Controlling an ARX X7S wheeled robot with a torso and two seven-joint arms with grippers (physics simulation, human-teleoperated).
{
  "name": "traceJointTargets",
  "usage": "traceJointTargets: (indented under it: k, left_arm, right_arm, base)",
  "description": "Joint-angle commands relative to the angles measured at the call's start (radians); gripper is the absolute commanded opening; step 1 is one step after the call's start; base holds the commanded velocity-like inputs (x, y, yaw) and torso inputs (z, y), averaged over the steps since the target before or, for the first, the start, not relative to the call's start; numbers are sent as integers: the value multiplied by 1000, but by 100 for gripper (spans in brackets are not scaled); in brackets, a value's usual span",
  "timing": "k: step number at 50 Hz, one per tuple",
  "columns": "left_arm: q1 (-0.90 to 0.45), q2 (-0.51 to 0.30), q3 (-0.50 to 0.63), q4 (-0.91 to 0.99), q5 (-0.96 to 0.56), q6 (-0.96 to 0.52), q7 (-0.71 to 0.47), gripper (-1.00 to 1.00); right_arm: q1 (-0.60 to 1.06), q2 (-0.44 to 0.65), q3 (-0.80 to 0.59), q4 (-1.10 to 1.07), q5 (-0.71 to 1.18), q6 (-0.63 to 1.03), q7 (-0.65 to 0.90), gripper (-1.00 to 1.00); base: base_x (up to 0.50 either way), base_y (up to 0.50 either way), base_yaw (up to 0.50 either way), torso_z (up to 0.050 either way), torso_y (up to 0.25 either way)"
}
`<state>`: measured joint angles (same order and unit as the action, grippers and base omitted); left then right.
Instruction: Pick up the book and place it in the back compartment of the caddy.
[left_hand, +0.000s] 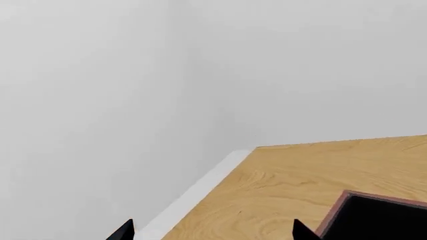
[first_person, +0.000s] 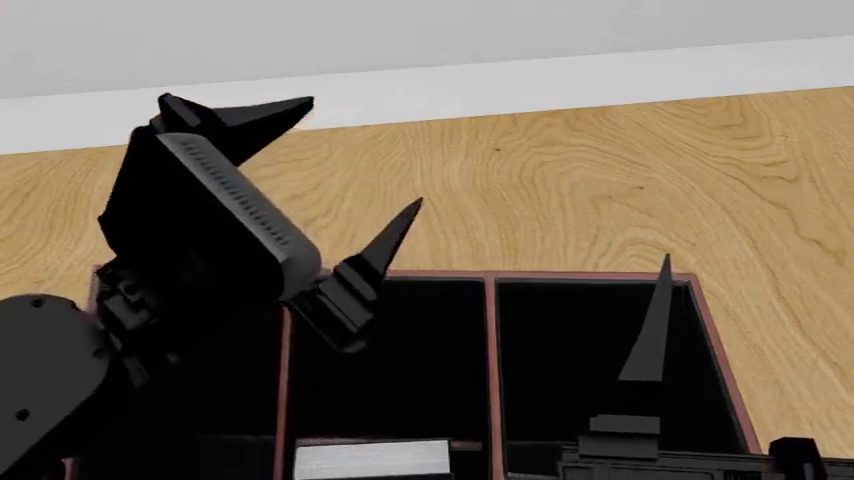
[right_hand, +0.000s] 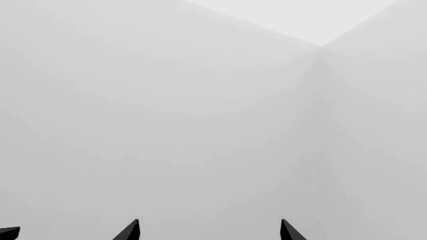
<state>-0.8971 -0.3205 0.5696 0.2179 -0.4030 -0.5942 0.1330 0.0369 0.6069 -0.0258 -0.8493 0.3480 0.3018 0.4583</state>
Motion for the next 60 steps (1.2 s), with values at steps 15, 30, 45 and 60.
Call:
traceJointTargets:
  k: [15, 30, 45, 60]
  left_arm:
    - [119, -7, -144, 172, -3, 56, -204, 100]
    - [201, -31, -142, 214, 81, 151, -271, 100]
    - [262, -56, -150, 326, 89, 145, -320, 100]
    - [350, -80, -206, 379, 67, 201, -351, 100]
  right_arm:
    - [29, -8, -35, 17, 2, -1, -10, 100]
    - [66, -12, -65, 24, 4, 31, -9, 100]
    - [69, -8, -68, 17, 9, 37, -7, 100]
    - [74, -5, -73, 16, 7, 45, -2, 100]
  base:
    - [0, 0, 0, 0, 0]
    - [0, 0, 0, 0, 0]
    - [0, 0, 0, 0, 0]
    - [0, 0, 0, 0, 0]
